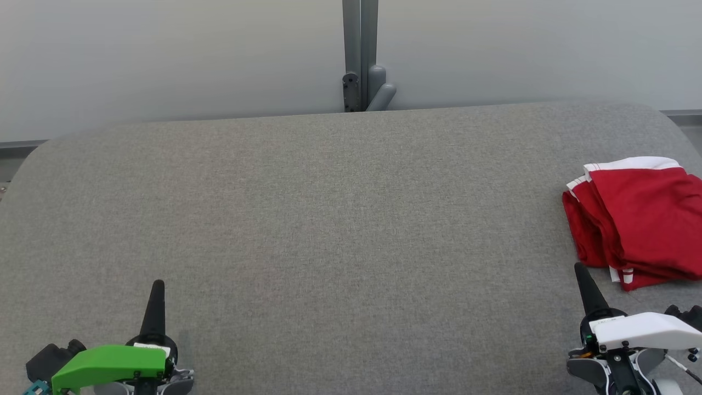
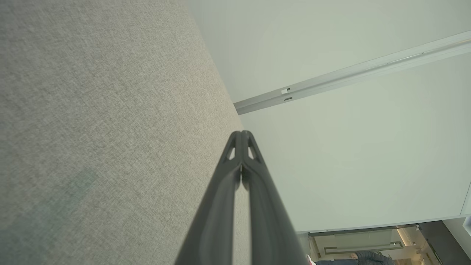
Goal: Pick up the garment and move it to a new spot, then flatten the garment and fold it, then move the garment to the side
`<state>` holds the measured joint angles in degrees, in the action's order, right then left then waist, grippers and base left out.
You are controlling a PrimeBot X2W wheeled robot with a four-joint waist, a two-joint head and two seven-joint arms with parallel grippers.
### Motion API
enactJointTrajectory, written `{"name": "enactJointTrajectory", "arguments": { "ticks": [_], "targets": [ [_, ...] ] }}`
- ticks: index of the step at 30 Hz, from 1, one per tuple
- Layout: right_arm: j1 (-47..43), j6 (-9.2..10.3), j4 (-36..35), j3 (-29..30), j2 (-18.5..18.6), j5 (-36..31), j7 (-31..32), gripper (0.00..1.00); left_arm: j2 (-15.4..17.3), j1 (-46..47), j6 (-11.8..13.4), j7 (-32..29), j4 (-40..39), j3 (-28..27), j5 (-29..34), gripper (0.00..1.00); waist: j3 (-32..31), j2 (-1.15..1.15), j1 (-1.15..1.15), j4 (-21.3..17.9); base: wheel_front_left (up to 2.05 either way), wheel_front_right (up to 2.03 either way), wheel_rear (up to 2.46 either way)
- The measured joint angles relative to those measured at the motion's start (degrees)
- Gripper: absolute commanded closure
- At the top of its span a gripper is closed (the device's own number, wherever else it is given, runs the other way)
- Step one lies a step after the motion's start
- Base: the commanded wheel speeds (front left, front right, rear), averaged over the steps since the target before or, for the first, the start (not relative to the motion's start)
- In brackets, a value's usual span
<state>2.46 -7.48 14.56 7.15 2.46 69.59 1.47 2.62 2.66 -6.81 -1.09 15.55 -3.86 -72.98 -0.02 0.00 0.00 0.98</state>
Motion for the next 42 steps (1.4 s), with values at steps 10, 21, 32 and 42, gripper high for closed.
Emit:
{"name": "enactJointTrajectory", "arguments": {
  "ticks": [10,21,32,42],
  "targets": [
    [0.51,0.00,-0.23,-0.07,0.07,5.45,1.24,1.00,0.02,0.60,-0.19,-1.36,-0.40,-0.51,-5.08,1.00,0.04,0.00,0.00,-0.21,0.00,0.00,0.00],
    [1.37,0.00,-0.56,-0.13,0.12,11.15,2.52,1.00,0.04,1.42,-0.26,-2.65,-0.74,-1.18,-9.67,1.00,0.08,0.00,0.00,-0.44,0.00,0.00,0.00],
    [1.92,0.00,-0.85,-0.18,0.19,16.26,3.76,1.00,0.05,2.08,-0.33,-3.87,-1.21,-1.58,-13.82,1.00,0.12,0.00,0.00,-0.67,0.00,0.00,0.00],
    [2.54,0.00,-1.07,-0.21,0.26,20.69,4.76,1.00,0.07,2.67,-0.49,-4.88,-1.66,-1.87,-17.45,1.00,0.16,0.00,0.00,-0.88,0.00,0.00,0.00]
  ]
}}
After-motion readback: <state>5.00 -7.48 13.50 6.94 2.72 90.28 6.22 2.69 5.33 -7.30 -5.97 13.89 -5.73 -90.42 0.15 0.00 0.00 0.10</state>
